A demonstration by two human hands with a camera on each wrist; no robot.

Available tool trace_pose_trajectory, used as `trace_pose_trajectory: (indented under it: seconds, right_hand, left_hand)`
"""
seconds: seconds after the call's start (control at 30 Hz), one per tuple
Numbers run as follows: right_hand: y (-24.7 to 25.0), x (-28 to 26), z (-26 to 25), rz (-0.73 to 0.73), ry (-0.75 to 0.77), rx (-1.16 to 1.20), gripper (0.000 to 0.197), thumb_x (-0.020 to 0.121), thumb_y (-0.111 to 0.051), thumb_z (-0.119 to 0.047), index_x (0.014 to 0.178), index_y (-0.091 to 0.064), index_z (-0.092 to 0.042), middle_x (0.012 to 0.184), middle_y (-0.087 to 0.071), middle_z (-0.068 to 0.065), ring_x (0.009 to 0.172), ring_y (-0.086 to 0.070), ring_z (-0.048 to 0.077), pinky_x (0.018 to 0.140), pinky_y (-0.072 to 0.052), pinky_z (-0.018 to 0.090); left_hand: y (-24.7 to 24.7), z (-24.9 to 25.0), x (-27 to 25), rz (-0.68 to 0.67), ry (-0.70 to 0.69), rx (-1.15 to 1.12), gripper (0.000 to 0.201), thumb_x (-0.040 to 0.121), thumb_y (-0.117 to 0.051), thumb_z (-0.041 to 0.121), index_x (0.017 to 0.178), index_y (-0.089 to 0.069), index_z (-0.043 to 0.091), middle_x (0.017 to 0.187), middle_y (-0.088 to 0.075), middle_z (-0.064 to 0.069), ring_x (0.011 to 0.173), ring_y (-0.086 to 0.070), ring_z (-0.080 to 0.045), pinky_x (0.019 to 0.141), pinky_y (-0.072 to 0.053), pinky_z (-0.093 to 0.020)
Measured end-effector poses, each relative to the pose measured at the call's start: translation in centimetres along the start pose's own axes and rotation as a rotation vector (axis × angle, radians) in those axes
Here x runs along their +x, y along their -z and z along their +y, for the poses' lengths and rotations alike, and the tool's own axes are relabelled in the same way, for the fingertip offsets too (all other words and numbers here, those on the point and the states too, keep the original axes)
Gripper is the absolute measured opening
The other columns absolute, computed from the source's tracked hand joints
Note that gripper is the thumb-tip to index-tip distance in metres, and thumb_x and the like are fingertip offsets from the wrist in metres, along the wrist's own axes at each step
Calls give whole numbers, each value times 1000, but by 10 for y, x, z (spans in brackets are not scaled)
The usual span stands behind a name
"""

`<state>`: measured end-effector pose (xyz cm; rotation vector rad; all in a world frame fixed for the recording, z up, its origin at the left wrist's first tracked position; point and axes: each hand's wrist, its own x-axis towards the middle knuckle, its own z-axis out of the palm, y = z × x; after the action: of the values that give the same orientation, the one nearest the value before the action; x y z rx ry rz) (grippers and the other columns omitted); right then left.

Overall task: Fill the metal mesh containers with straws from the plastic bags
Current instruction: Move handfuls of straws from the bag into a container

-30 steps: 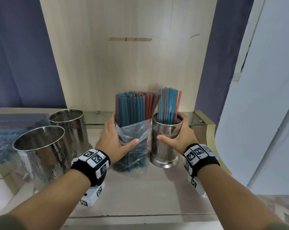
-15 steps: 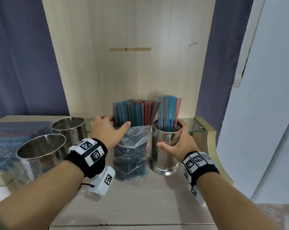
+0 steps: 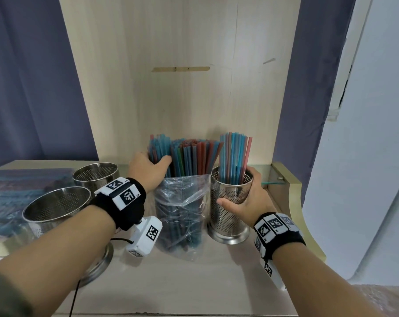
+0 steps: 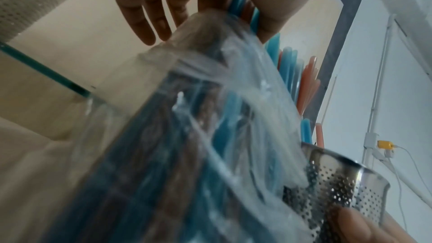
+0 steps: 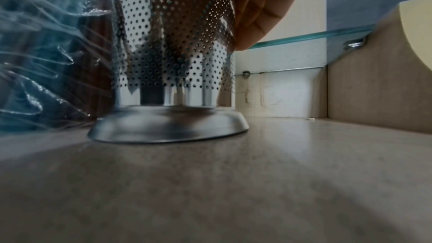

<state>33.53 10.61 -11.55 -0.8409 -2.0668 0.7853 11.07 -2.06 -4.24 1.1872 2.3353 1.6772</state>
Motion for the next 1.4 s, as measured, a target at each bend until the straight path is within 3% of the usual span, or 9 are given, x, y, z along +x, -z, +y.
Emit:
trace_pose_trajectory:
  seconds: [0.13,0.23,0.37,0.5,0.67,0.73,0.83,1.03,1.4]
  right_hand:
    - [0,0,1,-3,2,4,115,60,-92,-41,148,-20,-24,133,-59,-4,113,-58,9,97,-43,23]
    - [-1,1,3,-2,2,-6,116,59,-91,-44,148,-19,-26,135,-58,-4,118,-59,14,100,-45,26]
    - [-1,1,4,-5,3,-6,116,58,-90,-48,147,-19,-30,136,-58,-5,121,-58,16,104,-48,36]
    - [-2,2,5,-10,4,4,115,58,-90,-48,147,-19,-31,135,-58,-6,120,-58,15,103,-47,34]
    - [-2,3,5,-10,14,9,115,58,-90,-49,147,-19,-32,135,-57,-7,120,-58,13,104,-47,35]
    - [-3,3,6,-7,18,14,115,57,-90,-50,146,-19,-34,134,-58,-8,119,-59,13,104,-48,37]
    - [-3,3,7,-7,15,18,115,57,-90,-49,146,-19,-33,133,-59,-8,118,-59,13,103,-48,36]
    - [-2,3,6,-14,18,35,115,58,-91,-45,147,-19,-32,131,-59,-9,117,-59,11,102,-47,31]
    - [-3,5,11,-24,20,38,117,55,-90,-51,146,-18,-37,122,-58,-17,116,-60,11,103,-49,36]
  left_hand:
    - [3,11,4,61,-46,-56,26,88,-66,37,71,-65,18,59,-59,2,55,-56,-11,52,-39,-22]
    - [2,15,8,93,-83,-96,21,85,-69,47,80,-67,26,72,-66,6,66,-61,-3,56,-45,-20]
    - [-1,8,16,111,-38,-127,33,84,-68,49,95,-70,17,86,-69,-2,75,-63,-12,59,-43,-23]
    - [-1,3,22,113,-38,-148,49,84,-63,54,94,-64,6,79,-57,-2,67,-55,-16,54,-36,-22]
    - [7,20,28,179,-120,-140,42,87,-64,49,66,-57,14,68,-52,-4,52,-48,-7,47,-34,-13]
    - [10,29,30,182,-114,-162,43,87,-66,46,59,-51,17,58,-49,0,46,-46,-5,46,-36,-17]
    - [14,41,37,184,-86,-225,41,88,-65,46,62,-52,17,59,-50,0,52,-46,-15,53,-38,-26]
    - [28,71,51,92,-189,-419,20,95,-60,33,84,-62,17,73,-68,2,60,-67,-8,65,-58,-32]
    - [80,120,84,248,-378,-454,36,90,-64,42,65,-52,20,49,-58,7,47,-54,-13,57,-50,-29]
